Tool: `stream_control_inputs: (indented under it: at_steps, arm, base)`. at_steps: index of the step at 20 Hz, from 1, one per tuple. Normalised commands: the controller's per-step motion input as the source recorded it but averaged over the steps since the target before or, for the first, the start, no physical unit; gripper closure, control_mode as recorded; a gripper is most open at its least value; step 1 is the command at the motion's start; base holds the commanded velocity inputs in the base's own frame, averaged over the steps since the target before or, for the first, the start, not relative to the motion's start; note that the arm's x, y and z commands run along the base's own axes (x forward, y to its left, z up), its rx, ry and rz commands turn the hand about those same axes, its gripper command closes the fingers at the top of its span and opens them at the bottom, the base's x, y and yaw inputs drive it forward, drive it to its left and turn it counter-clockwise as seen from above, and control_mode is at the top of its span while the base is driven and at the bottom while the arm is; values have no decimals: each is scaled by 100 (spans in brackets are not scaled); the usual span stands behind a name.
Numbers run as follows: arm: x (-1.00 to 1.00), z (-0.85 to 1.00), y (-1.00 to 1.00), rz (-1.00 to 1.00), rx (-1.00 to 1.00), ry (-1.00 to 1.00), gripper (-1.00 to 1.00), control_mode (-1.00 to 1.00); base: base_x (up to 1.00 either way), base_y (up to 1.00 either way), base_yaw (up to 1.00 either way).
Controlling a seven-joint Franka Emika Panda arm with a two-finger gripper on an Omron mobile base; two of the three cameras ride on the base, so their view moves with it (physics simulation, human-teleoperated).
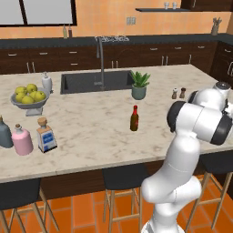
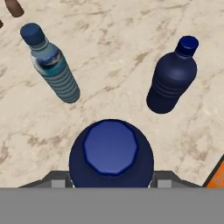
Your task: Move the plastic bottles in the middle to the plastics group, and the glass bottles in the middle to the glass group.
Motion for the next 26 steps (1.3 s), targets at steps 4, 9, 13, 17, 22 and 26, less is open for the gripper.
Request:
stream_control_inputs:
  at_steps: [4,9,13,17,22,26]
  arm:
    - [17,-10,0,1,0,-1,100,-100]
    - [19,-30,0,0,-1,0,100,-100]
    - [14,-28,0,0,-3,0,100,-100]
    - [2,-6,0,0,-1,0,100,-100]
    - [0,-10,0,0,0,0,100,-100]
    - [0,-18,0,0,0,0,100,-100]
  base:
    - [0,0,0]
    - [0,0,0]
    - [0,0,0]
    - [0,0,0]
    - [0,0,0]
    - [0,0,0]
